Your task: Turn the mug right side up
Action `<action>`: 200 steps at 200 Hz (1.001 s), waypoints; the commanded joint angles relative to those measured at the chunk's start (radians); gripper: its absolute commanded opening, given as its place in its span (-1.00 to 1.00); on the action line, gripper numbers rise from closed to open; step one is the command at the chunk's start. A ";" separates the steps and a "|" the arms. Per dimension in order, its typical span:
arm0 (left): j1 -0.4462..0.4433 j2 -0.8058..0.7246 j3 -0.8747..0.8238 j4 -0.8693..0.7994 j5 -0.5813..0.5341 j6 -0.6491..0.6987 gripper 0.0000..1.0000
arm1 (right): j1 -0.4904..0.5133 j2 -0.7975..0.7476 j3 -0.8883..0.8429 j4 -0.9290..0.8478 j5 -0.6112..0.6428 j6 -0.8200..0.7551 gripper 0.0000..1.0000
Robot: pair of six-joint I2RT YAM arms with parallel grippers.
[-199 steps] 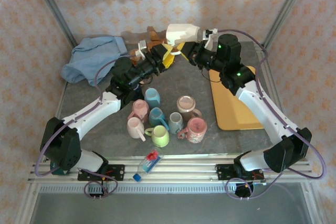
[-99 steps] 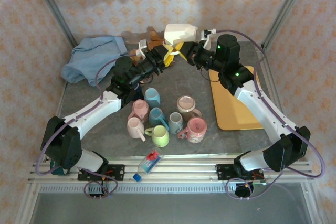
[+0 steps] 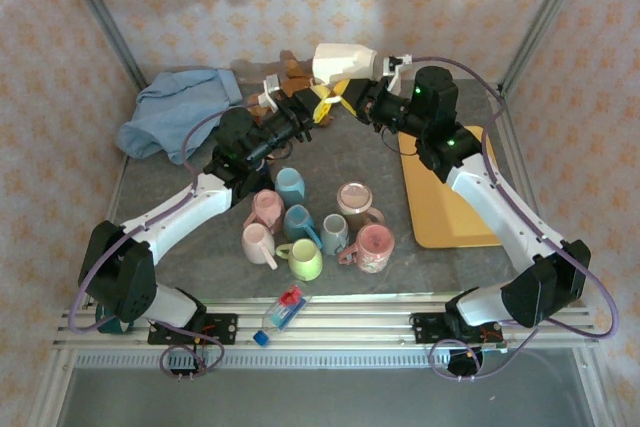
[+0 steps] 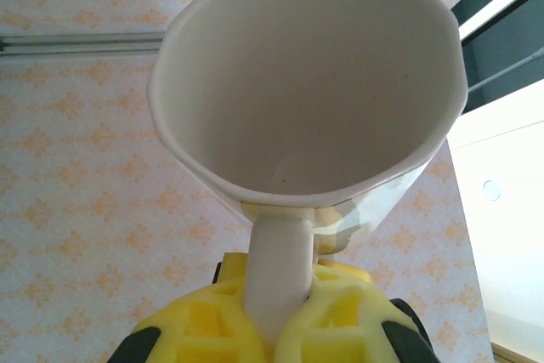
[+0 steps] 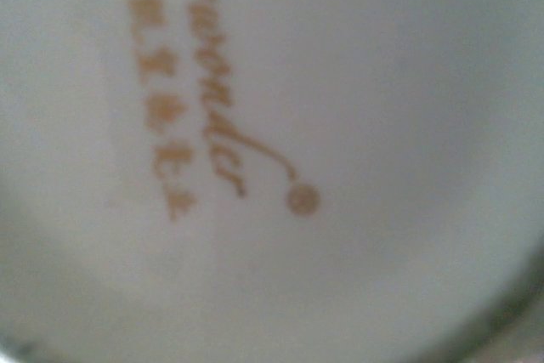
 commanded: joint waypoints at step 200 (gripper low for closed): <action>-0.004 -0.067 0.253 -0.309 -0.013 0.528 -1.00 | -0.025 -0.104 -0.043 -0.126 0.102 -0.188 0.27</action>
